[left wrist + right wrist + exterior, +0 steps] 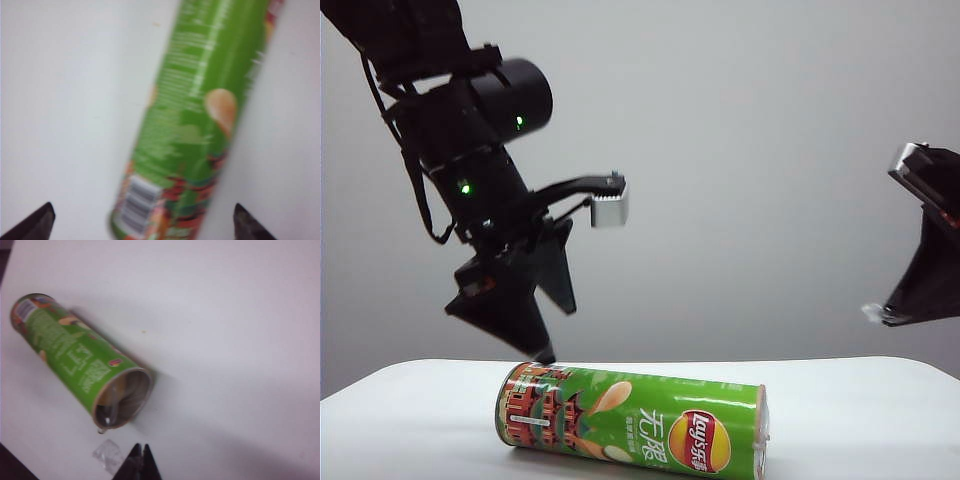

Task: Pick up the green tub of chips from the desk, pull out the transparent container with the chips inside partially, and then place the chips back on the desk.

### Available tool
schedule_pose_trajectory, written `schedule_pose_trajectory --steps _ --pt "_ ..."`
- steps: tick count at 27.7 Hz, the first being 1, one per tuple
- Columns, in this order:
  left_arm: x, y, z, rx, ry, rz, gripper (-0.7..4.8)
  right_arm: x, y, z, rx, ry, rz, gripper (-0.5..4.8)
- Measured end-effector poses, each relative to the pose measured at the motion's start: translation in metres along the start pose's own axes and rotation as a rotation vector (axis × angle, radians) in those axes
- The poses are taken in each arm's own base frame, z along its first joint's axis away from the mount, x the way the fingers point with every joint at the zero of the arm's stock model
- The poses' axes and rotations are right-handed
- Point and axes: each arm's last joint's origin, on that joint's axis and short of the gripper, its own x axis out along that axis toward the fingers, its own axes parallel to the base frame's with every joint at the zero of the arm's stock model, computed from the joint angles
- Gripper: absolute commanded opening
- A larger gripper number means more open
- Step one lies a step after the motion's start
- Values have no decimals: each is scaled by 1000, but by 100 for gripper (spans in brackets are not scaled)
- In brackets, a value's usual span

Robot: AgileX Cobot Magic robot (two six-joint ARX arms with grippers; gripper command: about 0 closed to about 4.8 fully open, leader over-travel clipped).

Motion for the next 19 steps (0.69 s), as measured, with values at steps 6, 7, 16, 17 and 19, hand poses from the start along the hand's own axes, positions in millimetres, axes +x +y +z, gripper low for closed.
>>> schedule_pose_trajectory --steps 6,7,16,17,19 --pt "19 -2 -10 -14 51 -76 479 0 2 4 -24 -31 39 -5" --pt "24 -3 -11 -7 66 -92 479 0 2 4 -26 -32 46 -5" --pt "53 4 -15 48 108 -70 479 0 2 5 -33 -40 61 -5" --pt "56 4 -15 47 110 -75 479 1 2 5 -35 -43 62 -5" --pt "60 4 -16 46 113 -80 479 1 2 4 -40 -50 63 -5"
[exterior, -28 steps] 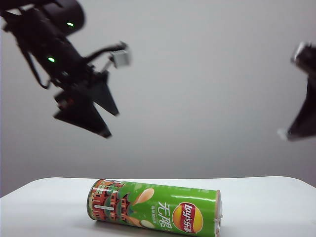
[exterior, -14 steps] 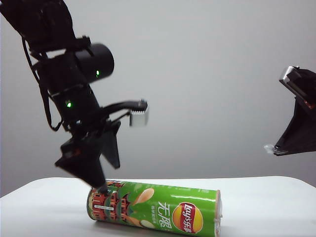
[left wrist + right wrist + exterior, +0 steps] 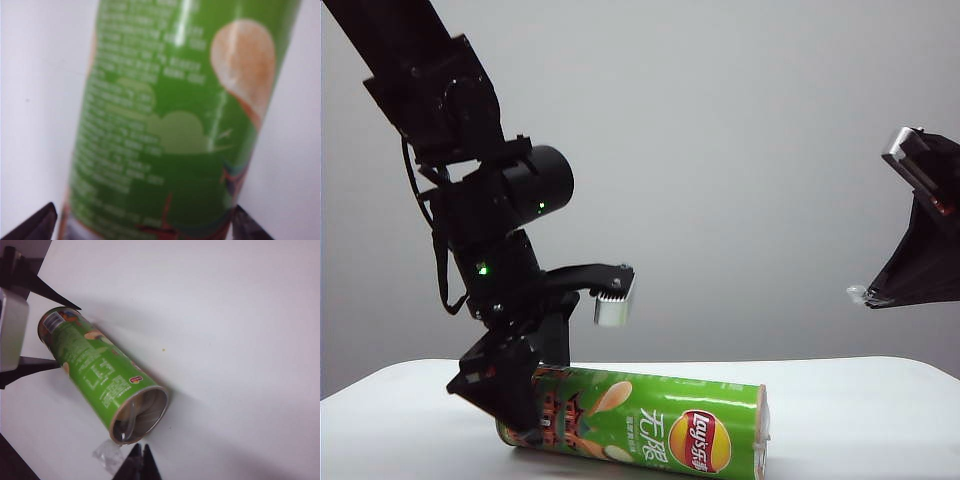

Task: Pick up the green tub of chips from the desk, pull out the transparent container with the chips inside partially, and then place the chips back on the desk.

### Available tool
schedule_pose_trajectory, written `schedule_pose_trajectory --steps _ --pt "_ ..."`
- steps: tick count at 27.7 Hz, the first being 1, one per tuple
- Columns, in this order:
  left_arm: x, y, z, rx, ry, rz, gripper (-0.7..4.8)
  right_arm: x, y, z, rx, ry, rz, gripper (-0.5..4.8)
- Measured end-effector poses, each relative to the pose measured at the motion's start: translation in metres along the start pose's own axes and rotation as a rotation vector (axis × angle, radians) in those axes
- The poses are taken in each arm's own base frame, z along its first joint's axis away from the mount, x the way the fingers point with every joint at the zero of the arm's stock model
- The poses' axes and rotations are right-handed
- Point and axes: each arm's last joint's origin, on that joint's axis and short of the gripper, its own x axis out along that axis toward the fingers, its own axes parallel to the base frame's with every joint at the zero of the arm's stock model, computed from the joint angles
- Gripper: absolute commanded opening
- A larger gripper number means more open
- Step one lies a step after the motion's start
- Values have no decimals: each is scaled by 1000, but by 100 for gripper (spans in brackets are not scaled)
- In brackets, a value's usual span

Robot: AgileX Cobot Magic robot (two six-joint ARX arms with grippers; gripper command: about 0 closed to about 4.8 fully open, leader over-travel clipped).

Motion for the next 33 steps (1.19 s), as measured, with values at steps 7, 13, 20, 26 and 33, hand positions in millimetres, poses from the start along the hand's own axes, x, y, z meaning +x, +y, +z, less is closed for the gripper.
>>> schedule_pose_trajectory --steps 7,13,20,26,33 --pt "22 -5 -3 2 10 -46 479 2 -2 -3 -3 -4 1 -5" --pt "23 0 -1 11 -14 4 451 4 -4 -5 7 9 -1 -5" --pt "24 3 1 19 -17 28 237 5 -4 -4 2 2 0 -4" --pt "13 6 4 26 -27 63 237 5 -4 -5 39 8 16 31" --pt "-33 16 19 -15 -136 177 237 4 4 8 43 -67 227 64"
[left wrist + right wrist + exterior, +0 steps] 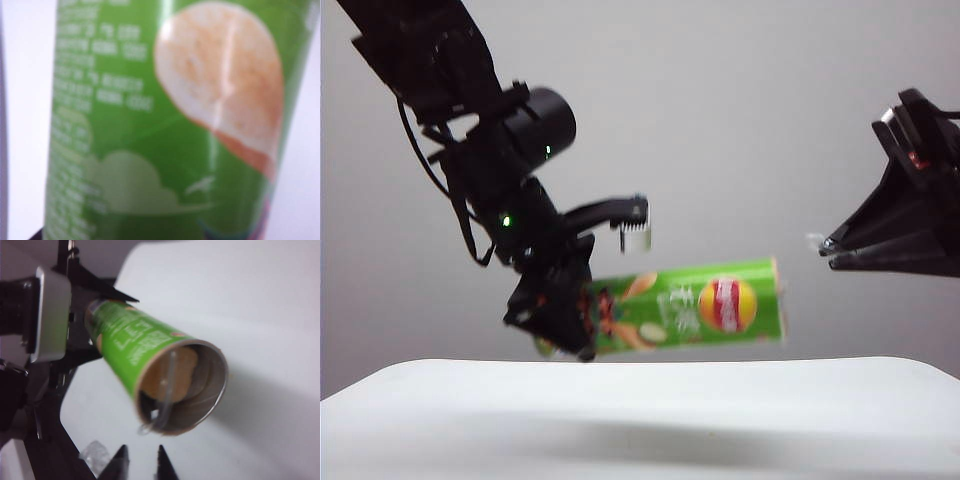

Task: Pick up the green tub of chips from the desk, pull out the transparent container with the chips inside partially, and then place the chips back on the desk.

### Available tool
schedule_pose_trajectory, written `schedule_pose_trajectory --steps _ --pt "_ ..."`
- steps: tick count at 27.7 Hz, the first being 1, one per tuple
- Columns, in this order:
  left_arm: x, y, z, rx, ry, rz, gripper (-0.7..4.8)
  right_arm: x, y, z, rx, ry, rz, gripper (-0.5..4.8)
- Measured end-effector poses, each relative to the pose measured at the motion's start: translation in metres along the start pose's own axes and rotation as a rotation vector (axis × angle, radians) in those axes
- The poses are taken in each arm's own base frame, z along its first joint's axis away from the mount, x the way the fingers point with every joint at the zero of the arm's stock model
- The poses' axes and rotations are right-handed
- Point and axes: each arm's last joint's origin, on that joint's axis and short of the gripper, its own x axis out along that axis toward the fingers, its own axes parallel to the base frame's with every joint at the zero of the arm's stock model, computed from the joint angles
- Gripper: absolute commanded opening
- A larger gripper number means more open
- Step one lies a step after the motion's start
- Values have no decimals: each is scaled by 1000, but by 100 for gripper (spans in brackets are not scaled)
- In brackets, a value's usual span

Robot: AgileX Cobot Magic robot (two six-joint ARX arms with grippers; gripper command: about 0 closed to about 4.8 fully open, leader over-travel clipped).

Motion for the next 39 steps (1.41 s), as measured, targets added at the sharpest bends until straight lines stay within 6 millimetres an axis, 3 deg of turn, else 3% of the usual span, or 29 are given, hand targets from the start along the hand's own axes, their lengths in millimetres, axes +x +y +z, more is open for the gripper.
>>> schedule_pose_trajectory --steps 4,14,25,26,27,39 --pt "-14 3 9 -73 -137 -24 237 0 2 3 5 -18 39 64" --pt "-14 -3 6 -90 -106 -76 237 0 5 7 25 -27 99 64" --pt "-11 -11 26 -40 -176 -101 237 -1 6 9 29 -38 126 62" --pt "-11 -11 26 -40 -176 -101 237 -1 6 9 33 -37 126 57" --pt "-11 -11 26 -39 -176 -101 237 -1 6 9 34 -36 126 -12" --pt "-11 -10 26 -97 -155 -88 243 -4 3 12 39 -72 84 -6"
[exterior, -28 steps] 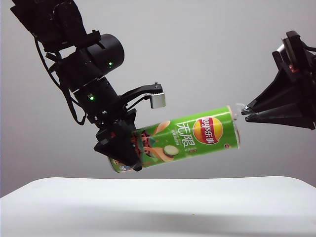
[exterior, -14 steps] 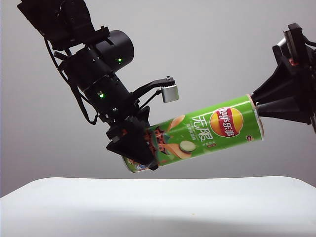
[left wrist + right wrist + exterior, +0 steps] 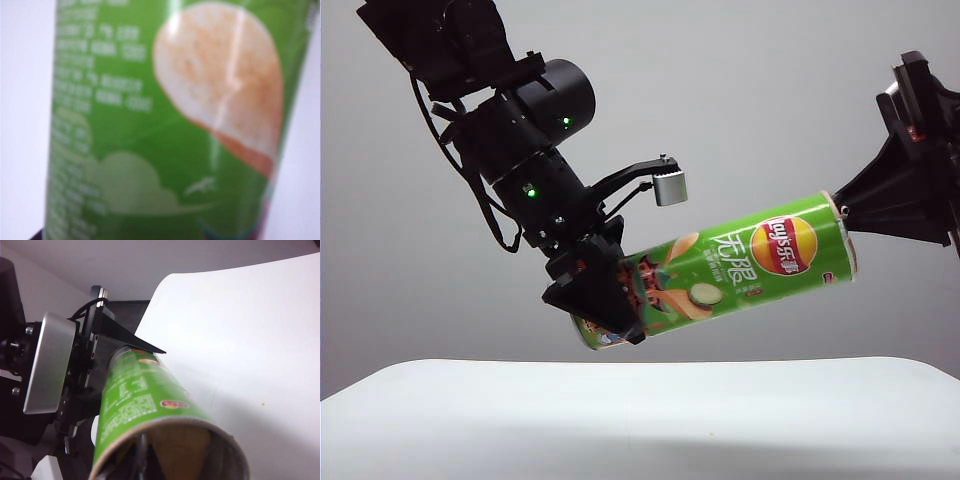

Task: Pick up the green tub of chips from the desk, pull out the transparent container with the chips inside partially, and then place the chips back on the desk.

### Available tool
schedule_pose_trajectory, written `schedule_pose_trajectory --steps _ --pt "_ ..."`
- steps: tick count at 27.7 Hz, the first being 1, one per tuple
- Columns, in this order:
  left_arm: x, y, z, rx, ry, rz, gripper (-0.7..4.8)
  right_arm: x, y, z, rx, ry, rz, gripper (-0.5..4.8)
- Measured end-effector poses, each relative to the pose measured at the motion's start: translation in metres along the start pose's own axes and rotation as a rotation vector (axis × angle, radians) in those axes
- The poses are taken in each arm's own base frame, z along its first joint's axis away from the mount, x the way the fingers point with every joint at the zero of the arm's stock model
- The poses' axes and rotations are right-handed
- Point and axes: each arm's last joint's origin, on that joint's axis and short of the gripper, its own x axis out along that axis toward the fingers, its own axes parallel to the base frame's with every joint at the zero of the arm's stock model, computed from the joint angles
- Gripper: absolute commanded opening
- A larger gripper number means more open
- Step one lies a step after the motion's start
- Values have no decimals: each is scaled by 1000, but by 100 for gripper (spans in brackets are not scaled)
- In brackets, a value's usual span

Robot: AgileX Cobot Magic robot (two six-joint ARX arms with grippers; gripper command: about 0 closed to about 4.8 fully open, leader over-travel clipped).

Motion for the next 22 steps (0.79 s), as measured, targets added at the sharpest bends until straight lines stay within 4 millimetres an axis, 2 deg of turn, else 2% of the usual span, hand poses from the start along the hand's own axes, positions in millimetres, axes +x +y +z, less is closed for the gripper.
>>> schedule_pose_trajectory --steps 4,7,11,13,14,15,16,22 --pt "-4 3 -3 -25 -11 0 252 -6 -4 3 1 -15 5 -6" --pt "-10 4 -6 -46 -2 -3 308 -9 -6 5 -8 -26 5 -6" --pt "-28 14 -19 -116 48 47 312 -15 -12 5 5 -60 -73 -6" --pt "-31 13 -16 -115 35 47 311 -12 -10 4 -14 -47 -58 -5" --pt "-32 12 -15 -115 5 20 311 -13 -11 5 -15 -50 -59 4" --pt "-32 11 -15 -115 1 15 311 -13 -11 5 -15 -51 -60 80" --pt "-32 11 -16 -111 9 9 310 -13 -11 5 -16 -48 -49 110" --pt "-32 6 -21 -75 59 -38 309 -12 1 13 -4 -31 146 108"
